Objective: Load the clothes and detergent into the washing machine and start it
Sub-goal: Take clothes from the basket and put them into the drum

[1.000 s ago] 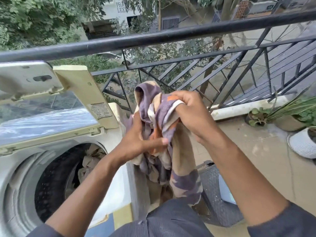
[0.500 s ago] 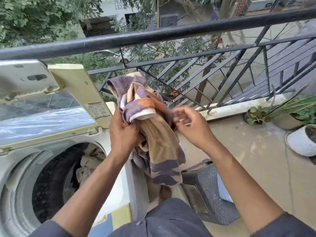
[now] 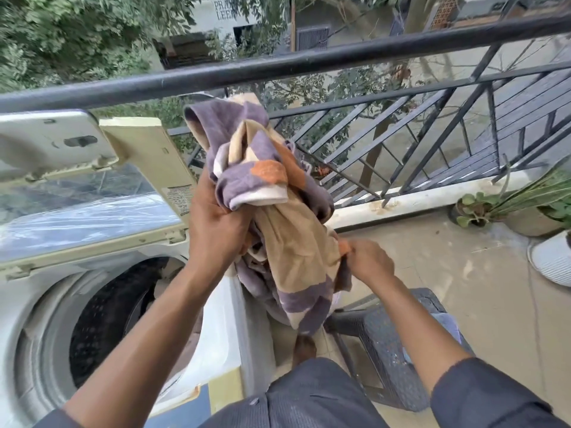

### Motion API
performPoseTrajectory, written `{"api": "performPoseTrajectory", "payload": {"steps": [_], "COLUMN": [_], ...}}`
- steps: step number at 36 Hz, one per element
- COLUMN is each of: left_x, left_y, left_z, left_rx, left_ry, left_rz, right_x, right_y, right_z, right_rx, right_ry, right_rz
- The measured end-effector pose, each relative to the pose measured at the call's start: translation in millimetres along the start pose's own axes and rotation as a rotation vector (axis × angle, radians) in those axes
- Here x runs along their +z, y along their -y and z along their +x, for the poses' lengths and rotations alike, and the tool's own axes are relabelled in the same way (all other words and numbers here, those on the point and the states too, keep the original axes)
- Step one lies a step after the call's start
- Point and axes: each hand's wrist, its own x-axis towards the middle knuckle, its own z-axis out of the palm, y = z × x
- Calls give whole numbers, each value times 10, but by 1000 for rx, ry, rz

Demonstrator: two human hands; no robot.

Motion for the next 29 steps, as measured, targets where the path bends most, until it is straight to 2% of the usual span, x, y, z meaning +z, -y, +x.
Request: {"api": "performPoseTrajectory", "payload": {"steps": [3, 7, 12, 15, 18, 21, 23, 27, 29], "left_x": [3, 67, 143, 124, 90, 113, 173, 271, 275], "left_y": [201, 373, 418, 476, 479, 400, 406, 457, 472], "left_z": [-43, -125, -154, -122, -109, -155, -183, -195, -183], "left_rx": [1, -4, -30, -79, -173, -141, -126, -77, -82], "left_ry": [71, 118, 164, 263, 466, 537, 469, 189, 143], "left_rz": [117, 246, 245, 165, 31, 29, 53, 165, 157], "right_x": [-353, -776, -994, -1137, -1156, -1024, -937, -893, -925], "right_y": [56, 221, 467, 652, 770, 891, 968, 1014, 973], "right_z": [-9, -147, -394, -625, -738, -816, -897, -967, -935], "right_rx": [-44, -259, -439, -561, -644, -711, -765, -847, -855], "right_ry": [-111, -200, -43, 25, 60, 112, 135, 187, 233], "right_rz": [4, 178, 587, 861, 977, 978, 953, 861, 834]}}
